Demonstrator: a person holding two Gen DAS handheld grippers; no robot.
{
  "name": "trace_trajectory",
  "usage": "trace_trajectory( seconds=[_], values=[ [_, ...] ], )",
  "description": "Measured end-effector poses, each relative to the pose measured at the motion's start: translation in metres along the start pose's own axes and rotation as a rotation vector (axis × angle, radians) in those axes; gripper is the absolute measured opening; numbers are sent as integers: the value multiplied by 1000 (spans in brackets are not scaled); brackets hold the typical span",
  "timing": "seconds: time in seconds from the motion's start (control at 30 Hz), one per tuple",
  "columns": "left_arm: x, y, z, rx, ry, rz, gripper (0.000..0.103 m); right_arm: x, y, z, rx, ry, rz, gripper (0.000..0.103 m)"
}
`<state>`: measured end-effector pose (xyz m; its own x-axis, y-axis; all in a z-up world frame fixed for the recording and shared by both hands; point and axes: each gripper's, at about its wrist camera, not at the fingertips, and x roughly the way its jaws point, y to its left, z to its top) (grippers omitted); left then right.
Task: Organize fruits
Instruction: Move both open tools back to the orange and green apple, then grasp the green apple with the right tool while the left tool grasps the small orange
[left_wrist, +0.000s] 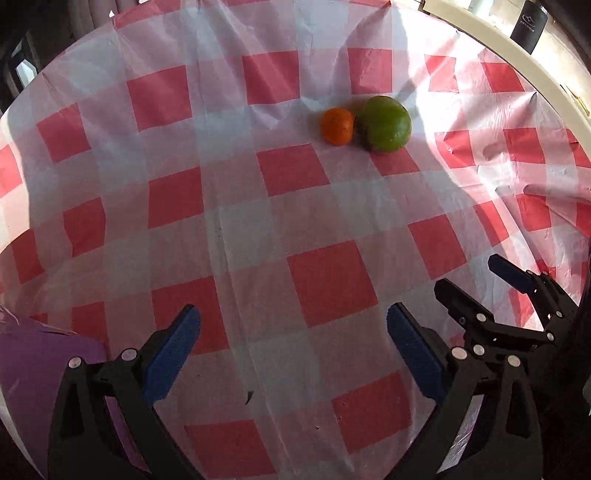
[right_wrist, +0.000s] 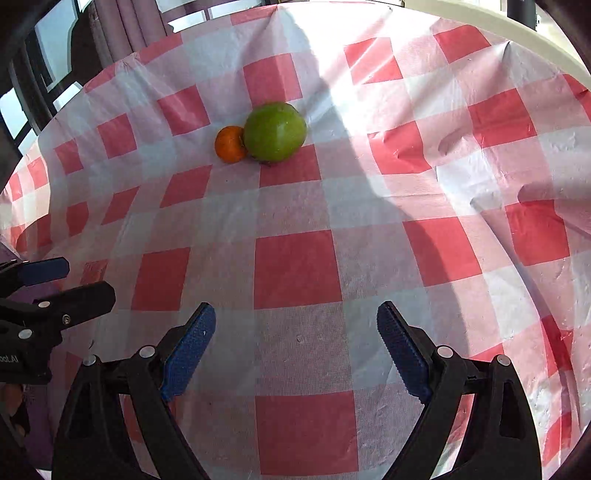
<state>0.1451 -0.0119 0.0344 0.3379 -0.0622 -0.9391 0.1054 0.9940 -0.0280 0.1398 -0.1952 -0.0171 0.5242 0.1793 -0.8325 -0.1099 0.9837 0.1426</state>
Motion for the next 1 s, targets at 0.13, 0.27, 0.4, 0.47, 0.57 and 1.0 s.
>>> trace_trajectory(
  seconds=[0.13,0.27,0.4,0.47,0.57,1.0],
  values=[
    [22,5,1,-44,39,32,101,25,-1,23,-46,-4,11,88],
    [35,9,3,-73,55,57,101,43,7,43,-115,-31,8,88],
    [47,8,4,-75,54,87,101,58,15,62,-157,-47,-5,87],
    [49,7,6,-68,33,87,101,64,18,73,-164,-57,-18,85],
    [53,5,12,-61,17,88,102,73,19,89,-150,-72,-38,81],
    [64,-3,11,-75,-190,115,102,88,31,124,-145,-109,-35,80]
  ],
)
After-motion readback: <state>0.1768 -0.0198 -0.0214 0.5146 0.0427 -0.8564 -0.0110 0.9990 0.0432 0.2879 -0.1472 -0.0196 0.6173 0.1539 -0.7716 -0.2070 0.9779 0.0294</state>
